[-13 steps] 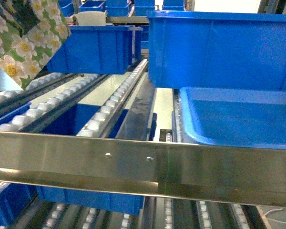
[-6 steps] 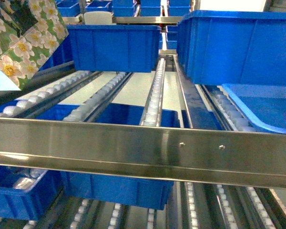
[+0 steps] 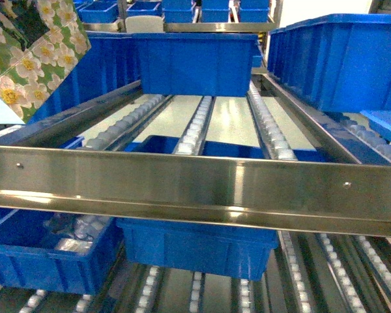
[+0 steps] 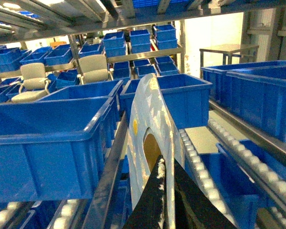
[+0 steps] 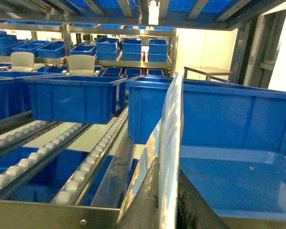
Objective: Move flower gift bag to table near conveyor
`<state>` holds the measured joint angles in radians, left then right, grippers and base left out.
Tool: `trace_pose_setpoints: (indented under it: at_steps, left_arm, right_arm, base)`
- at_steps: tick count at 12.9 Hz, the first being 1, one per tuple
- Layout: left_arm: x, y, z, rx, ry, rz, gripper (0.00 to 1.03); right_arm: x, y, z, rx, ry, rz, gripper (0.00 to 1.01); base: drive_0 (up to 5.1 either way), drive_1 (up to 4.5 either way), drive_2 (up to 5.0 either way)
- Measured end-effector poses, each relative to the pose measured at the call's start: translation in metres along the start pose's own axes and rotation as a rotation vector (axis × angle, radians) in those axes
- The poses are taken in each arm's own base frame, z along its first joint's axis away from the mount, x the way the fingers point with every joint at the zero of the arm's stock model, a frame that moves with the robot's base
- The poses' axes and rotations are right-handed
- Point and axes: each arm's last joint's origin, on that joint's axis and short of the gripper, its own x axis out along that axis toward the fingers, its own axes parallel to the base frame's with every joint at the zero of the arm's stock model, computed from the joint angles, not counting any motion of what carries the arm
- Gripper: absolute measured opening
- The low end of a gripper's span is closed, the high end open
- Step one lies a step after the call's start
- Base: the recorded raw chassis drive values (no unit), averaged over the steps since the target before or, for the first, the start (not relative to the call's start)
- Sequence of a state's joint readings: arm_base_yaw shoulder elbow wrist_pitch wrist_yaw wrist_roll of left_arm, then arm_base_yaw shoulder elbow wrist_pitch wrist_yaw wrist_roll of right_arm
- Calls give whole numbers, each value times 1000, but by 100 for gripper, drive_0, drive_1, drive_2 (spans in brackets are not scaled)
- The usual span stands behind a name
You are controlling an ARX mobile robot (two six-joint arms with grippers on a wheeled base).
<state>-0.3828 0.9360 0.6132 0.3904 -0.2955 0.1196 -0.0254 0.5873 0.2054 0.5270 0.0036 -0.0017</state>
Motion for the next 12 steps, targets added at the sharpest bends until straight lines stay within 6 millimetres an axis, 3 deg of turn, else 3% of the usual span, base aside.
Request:
trace_pose_setpoints:
  at_steps: [12]
  left_arm:
    - [0,0,0,-6,-1,1,2]
  right_arm:
    - [0,0,0,0,-1,0,3]
  base:
    - [-492,119,343]
